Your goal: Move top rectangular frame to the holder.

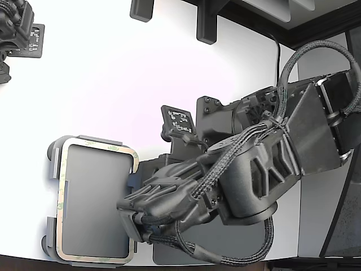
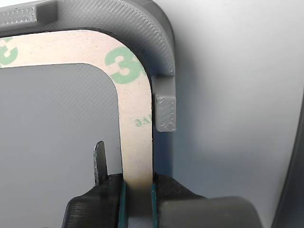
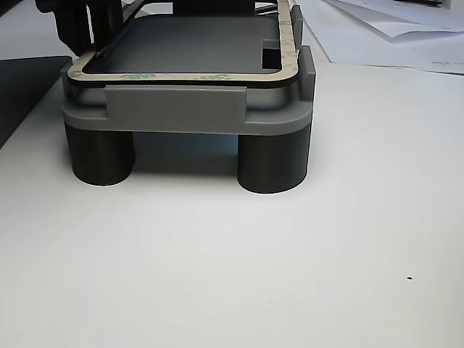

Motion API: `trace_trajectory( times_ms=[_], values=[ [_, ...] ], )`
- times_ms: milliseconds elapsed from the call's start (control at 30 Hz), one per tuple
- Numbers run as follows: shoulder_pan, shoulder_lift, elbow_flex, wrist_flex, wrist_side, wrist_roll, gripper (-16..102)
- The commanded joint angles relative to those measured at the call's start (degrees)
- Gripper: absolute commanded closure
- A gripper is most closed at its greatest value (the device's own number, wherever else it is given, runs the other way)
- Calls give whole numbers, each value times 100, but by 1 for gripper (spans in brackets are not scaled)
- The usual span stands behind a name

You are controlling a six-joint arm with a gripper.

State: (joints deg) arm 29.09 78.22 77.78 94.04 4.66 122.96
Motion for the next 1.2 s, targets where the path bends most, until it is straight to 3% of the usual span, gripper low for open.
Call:
trace_trajectory(
  times_ms=[0,533,700,733,833,867,900,933,1167],
  values=[
    [-79,97,-44,0,-26,-9,96],
    [-105,141,70,-70,-26,-53,96],
    [-105,158,158,-149,-26,-70,91],
    [-105,158,158,-149,-18,-70,84],
    [-105,167,114,-123,9,-97,44],
    [-105,176,105,-123,9,-97,-14],
    [-105,176,88,-114,9,-105,1],
    [-105,176,79,-123,9,-97,-14],
    [-132,44,-255,-26,167,-193,-14]
  ],
)
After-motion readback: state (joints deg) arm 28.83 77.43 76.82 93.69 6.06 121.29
